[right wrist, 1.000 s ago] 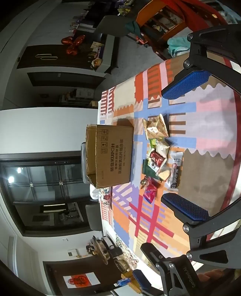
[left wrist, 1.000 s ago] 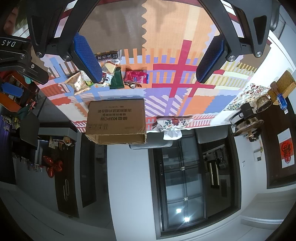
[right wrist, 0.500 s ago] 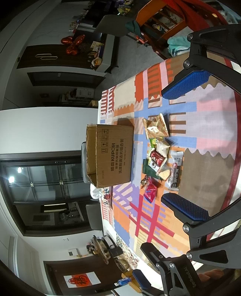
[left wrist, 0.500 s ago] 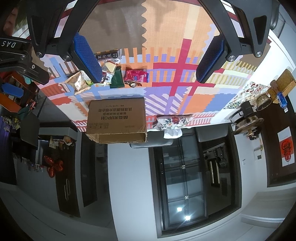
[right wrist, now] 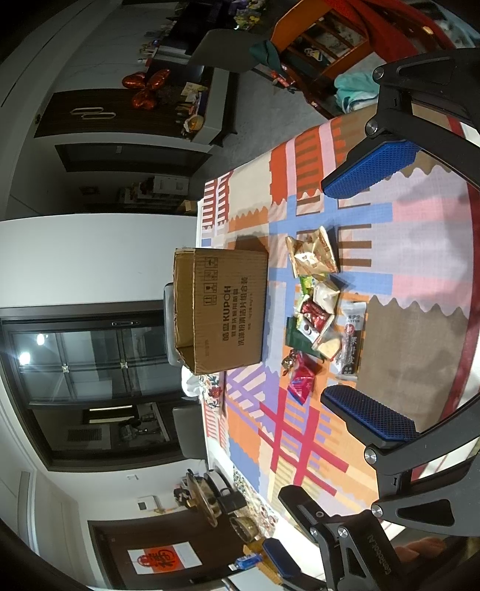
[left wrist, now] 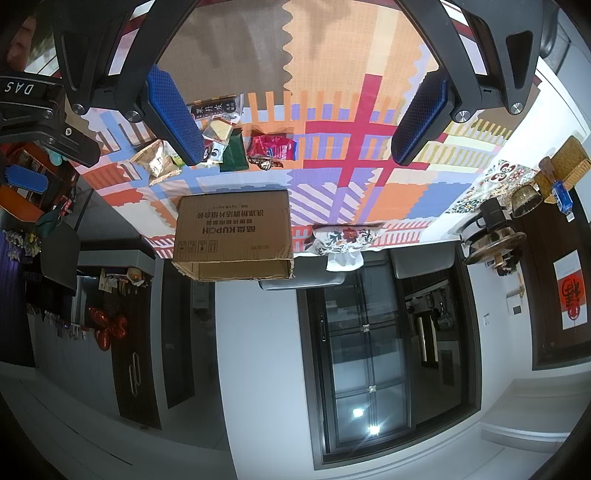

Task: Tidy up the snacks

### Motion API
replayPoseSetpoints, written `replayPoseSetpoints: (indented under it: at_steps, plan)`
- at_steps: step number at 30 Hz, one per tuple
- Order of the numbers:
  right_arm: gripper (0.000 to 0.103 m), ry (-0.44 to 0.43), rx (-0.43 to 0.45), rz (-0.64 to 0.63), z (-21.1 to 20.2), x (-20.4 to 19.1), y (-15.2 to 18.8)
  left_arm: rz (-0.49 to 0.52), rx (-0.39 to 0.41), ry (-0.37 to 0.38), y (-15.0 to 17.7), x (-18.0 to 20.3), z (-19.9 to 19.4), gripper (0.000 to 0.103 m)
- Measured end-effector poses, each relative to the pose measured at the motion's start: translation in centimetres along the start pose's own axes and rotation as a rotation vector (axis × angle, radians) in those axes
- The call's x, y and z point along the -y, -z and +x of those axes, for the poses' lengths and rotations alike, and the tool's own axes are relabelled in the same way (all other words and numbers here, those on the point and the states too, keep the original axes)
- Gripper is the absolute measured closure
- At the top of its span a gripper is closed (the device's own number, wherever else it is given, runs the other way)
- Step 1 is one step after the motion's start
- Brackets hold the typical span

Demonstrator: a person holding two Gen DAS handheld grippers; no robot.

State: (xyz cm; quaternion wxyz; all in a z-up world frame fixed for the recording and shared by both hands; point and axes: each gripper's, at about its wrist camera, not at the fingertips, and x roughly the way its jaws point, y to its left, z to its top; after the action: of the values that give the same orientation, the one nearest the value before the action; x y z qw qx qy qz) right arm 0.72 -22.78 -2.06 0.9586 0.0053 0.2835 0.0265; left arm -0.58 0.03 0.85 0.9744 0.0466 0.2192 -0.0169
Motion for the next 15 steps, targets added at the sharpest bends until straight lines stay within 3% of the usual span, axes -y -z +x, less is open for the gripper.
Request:
replayPoseSetpoints:
  at_steps: [15]
  plan:
    - [0.001,-0.001,0.002,0.001,-0.03,0.01,0.03,0.000,0.004,0.001,-0.19,0.02,-0.15,0.000]
